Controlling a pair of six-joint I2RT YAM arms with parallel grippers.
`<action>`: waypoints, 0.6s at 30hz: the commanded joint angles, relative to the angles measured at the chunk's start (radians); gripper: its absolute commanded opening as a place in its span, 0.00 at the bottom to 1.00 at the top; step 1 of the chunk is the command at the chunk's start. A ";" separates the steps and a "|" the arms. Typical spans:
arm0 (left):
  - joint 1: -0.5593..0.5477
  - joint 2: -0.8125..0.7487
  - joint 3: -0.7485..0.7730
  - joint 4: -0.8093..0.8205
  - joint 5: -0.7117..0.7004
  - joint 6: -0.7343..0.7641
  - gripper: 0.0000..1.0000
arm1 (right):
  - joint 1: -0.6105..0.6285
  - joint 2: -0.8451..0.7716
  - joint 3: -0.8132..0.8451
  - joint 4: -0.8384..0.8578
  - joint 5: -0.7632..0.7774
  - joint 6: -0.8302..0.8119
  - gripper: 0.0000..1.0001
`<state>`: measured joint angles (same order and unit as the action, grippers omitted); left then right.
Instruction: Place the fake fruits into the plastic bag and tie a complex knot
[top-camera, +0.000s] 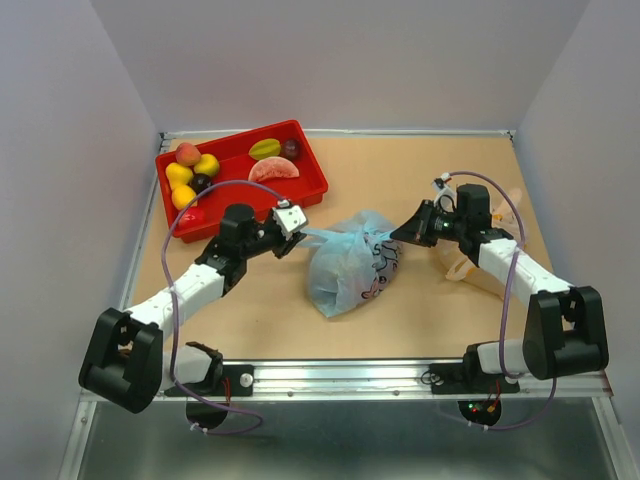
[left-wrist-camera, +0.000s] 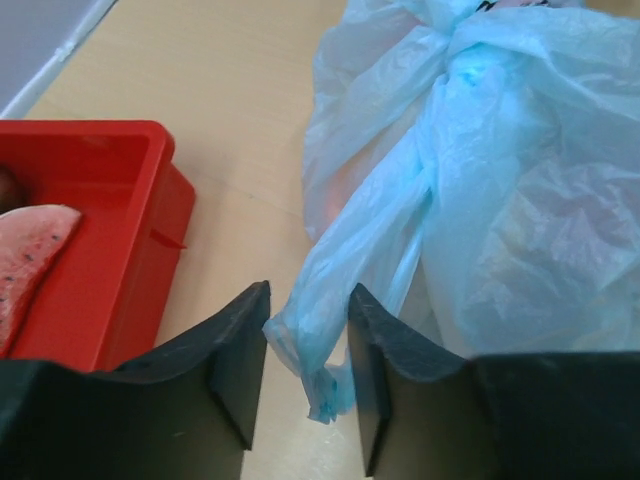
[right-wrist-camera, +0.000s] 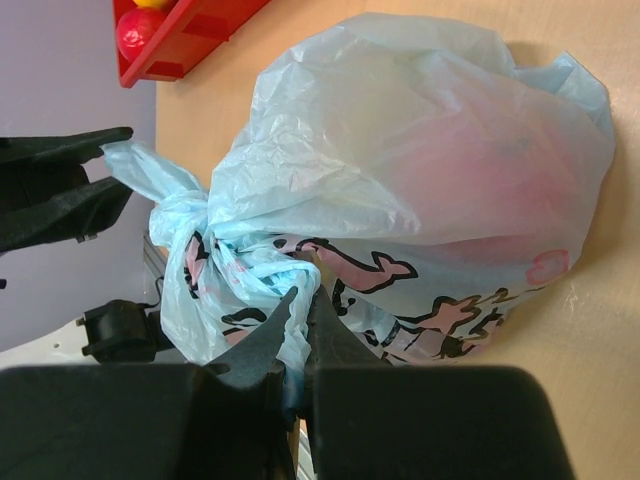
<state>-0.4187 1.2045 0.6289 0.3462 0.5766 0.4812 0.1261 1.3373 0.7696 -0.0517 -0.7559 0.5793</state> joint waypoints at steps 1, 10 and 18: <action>-0.028 -0.010 -0.038 0.146 -0.109 0.049 0.41 | 0.009 0.011 0.014 0.046 0.001 -0.015 0.00; -0.104 0.030 -0.087 0.220 -0.194 0.188 0.61 | 0.009 0.017 0.020 0.044 -0.020 -0.013 0.00; -0.152 0.109 -0.077 0.313 -0.345 0.218 0.54 | 0.009 0.026 0.022 0.044 -0.059 -0.010 0.00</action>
<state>-0.5606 1.2991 0.5442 0.5503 0.3286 0.6643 0.1261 1.3510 0.7700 -0.0513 -0.7837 0.5797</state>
